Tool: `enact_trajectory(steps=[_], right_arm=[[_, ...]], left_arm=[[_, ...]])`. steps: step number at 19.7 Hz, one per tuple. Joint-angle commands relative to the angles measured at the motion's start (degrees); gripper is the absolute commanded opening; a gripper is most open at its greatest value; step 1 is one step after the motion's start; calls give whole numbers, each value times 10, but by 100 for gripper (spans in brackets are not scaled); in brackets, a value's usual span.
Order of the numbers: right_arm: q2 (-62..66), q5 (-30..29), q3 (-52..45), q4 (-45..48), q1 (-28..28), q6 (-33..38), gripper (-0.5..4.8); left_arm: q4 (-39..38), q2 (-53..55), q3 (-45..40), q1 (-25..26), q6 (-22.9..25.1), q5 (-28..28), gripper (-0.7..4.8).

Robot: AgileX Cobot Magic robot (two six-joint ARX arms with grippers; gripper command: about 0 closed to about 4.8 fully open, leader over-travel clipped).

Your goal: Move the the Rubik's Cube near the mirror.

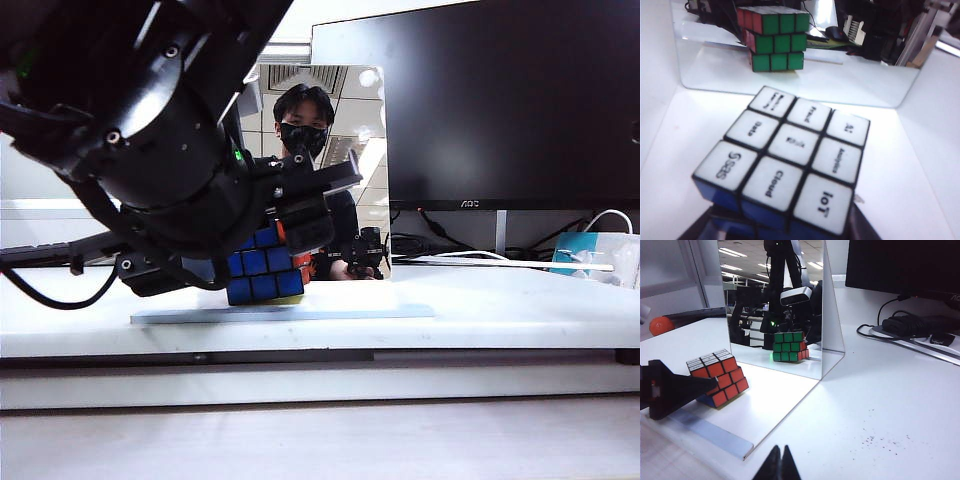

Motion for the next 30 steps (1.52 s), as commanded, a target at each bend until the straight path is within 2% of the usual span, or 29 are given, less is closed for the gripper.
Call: enact_trajectory(steps=[1,2,4,5,8,11,13,17,18,19,20,21,22,23,24,27,28,29,30], right_arm=[[0,1,-3,6,0,0,-1],[0,1,-3,6,-1,0,-1],[0,1,-3,6,0,0,-1],[0,1,-3,6,0,0,-1],[0,1,-3,6,0,0,-1],[0,1,-3,6,0,0,-1],[0,1,-3,6,0,0,-1],[0,2,-3,7,-1,0,-1],[0,2,-3,6,-1,0,0],[0,3,-3,7,-1,0,-1],[0,2,-3,7,-1,0,-1],[0,2,-3,7,-1,0,-1],[0,2,-3,7,-1,0,-1],[0,2,-3,6,-1,0,0],[0,2,-3,6,-1,0,-1],[0,2,-3,6,-1,0,0],[0,1,-3,6,-1,0,0],[0,1,-3,6,0,0,0],[0,1,-3,6,-2,0,0]], left_arm=[[11,2,2,0,-3,1,89],[15,2,2,0,-3,2,208],[22,2,2,0,0,4,319],[30,0,2,0,7,5,353],[89,-1,2,0,77,4,365],[148,-7,2,-2,154,3,418],[144,-25,2,-7,206,-13,448],[136,-102,2,-10,346,-81,448],[136,-138,2,-10,386,-109,354],[135,-166,2,-10,424,-122,107],[135,-197,2,-10,470,-128,15],[133,-223,2,-10,515,-121,-9],[122,-262,2,-10,560,-91,-5],[108,-294,2,-10,586,-57,-5],[82,-340,2,-10,605,0,-5],[-49,-479,2,-5,603,183,-5],[-95,-519,2,2,603,255,-5],[-169,-574,2,13,602,356,-5],[-234,-619,2,16,594,420,-5]])
